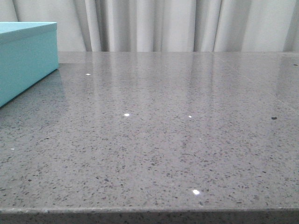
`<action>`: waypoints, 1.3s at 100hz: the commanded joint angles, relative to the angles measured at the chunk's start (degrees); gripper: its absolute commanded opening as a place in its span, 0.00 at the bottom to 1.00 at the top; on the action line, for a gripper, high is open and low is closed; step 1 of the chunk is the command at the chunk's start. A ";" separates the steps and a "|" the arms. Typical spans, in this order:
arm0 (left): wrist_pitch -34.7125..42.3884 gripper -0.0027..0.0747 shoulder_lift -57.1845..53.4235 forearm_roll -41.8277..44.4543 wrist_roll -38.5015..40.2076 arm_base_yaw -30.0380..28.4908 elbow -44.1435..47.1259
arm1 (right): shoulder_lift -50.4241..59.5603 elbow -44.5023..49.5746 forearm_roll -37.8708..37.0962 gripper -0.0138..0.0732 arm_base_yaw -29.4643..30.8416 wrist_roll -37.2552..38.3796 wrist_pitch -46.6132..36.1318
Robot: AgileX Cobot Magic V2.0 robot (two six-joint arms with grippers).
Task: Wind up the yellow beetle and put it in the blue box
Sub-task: 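Lift the beetle with the left gripper and carry it over the box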
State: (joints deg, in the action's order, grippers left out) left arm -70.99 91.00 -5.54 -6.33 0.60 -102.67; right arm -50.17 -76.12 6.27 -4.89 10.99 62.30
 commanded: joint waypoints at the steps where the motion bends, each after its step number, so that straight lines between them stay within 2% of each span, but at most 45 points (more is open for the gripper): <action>1: 2.93 0.10 -1.96 -0.82 2.89 -2.19 0.27 | 0.41 -1.31 0.27 0.83 0.09 -0.64 -3.42; 43: 12.74 0.10 2.09 1.61 5.17 -3.14 14.52 | 0.41 -1.31 0.27 0.83 0.09 -0.64 -3.77; 69: 15.69 0.10 4.76 1.82 6.33 -3.14 16.84 | 0.41 -1.31 0.27 0.83 0.09 -0.64 -3.95; 79: 15.17 0.20 5.21 1.35 6.33 -3.14 16.84 | 0.41 -1.31 0.27 0.83 0.09 -0.64 -4.00; 94: 15.17 0.51 5.21 0.67 6.33 -3.14 16.84 | 0.41 -1.31 0.27 0.83 0.09 -0.64 -3.95; 99: 15.17 0.55 5.21 0.67 6.33 -3.14 16.84 | 0.41 -1.31 0.27 0.83 0.09 -0.64 -3.95; 130: 15.66 0.56 2.32 0.67 6.33 -3.14 16.33 | 0.62 -1.31 0.22 0.83 0.09 -1.88 -3.77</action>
State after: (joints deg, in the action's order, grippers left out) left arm -57.78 97.87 -4.22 -0.63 -2.57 -84.40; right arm -50.17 -76.12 6.27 -4.89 10.60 62.20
